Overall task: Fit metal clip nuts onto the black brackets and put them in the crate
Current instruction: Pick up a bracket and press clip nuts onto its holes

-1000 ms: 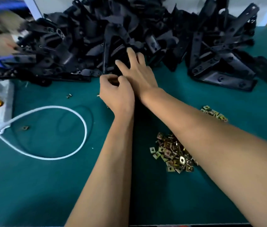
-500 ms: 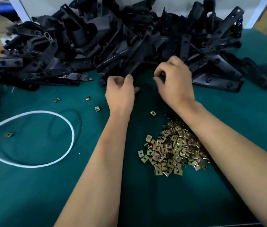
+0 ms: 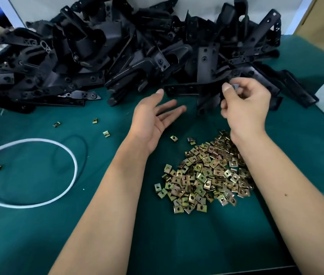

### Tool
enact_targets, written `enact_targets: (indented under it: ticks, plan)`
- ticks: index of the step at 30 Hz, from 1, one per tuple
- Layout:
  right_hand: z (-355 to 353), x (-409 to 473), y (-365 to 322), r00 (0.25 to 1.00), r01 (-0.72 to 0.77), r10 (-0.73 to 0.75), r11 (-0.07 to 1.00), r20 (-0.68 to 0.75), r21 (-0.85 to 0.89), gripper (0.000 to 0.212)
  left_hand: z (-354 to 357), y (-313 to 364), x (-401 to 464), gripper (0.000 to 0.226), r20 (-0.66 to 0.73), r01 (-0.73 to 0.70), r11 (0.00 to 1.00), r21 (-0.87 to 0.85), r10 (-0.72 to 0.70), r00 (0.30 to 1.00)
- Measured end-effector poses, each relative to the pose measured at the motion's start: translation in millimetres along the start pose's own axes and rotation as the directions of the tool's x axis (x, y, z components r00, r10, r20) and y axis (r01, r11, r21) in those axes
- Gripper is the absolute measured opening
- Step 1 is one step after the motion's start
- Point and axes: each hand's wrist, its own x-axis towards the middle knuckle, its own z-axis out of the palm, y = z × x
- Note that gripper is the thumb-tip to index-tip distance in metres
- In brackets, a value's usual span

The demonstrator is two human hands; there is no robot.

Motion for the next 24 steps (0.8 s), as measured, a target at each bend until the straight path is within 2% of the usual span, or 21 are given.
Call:
enact_targets:
  ticks: [2, 6, 9, 12, 14, 17, 19, 20, 21, 23, 24]
  plan:
    - [2, -2, -2, 0.999, 0.019, -0.021, 0.999, 0.047, 0.042, 0.011, 1, 0, -2, 0.033, 0.024, 0.01, 0.998, 0.061, -0.012, 1.0]
    - [3, -5, -4, 0.973, -0.134, 0.096, 0.974, 0.208, 0.18, 0.01, 3, -5, -6, 0.032, 0.066, 0.008, 0.974, 0.226, -0.024, 0.998]
    - [4, -7, -6, 0.951, -0.217, 0.146, 0.943, 0.273, 0.251, 0.009, 4, -6, -6, 0.029, 0.051, -0.03, 0.955, 0.297, 0.015, 0.999]
    - [5, -8, -9, 0.917, -0.324, 0.192, 0.87, 0.348, 0.371, 0.009, 4, -7, -8, 0.035, 0.077, -0.038, 0.962, 0.27, 0.018, 0.997]
    - [5, -9, -9, 0.887, -0.34, 0.196, 0.889, 0.417, 0.307, 0.015, 4, -6, -9, 0.042, 0.108, -0.042, 0.985, 0.167, 0.024, 0.994]
    - [8, -15, -6, 0.885, -0.19, 0.146, 0.98, 0.442, 0.057, 0.032, 0, 1, -6, 0.03, 0.043, -0.103, 0.993, 0.06, 0.1, 0.994]
    - [9, -18, -2, 0.895, 0.044, 0.033, 0.986, 0.445, -0.162, 0.036, -2, 6, -4, 0.015, -0.009, -0.139, 0.99, -0.009, 0.139, 0.99]
    - [9, -19, -1, 0.869, 0.206, -0.043, 0.937, 0.492, -0.282, 0.035, -4, 8, -4, 0.008, -0.037, -0.154, 0.986, -0.057, 0.152, 0.988]
    - [9, -20, -1, 0.811, 0.362, -0.091, 0.854, 0.577, -0.374, 0.033, -6, 12, -4, 0.001, -0.052, -0.16, 0.979, -0.128, 0.155, 0.987]
    - [10, -24, -2, 0.654, 0.585, -0.076, 0.681, 0.753, -0.44, 0.031, -11, 18, -6, 0.007, -0.019, -0.091, 0.923, -0.375, 0.091, 0.996]
    - [13, -26, -2, 0.594, 0.642, -0.034, 0.622, 0.804, -0.448, 0.03, -13, 21, -7, 0.003, 0.037, -0.035, 0.861, -0.507, 0.063, 0.997]
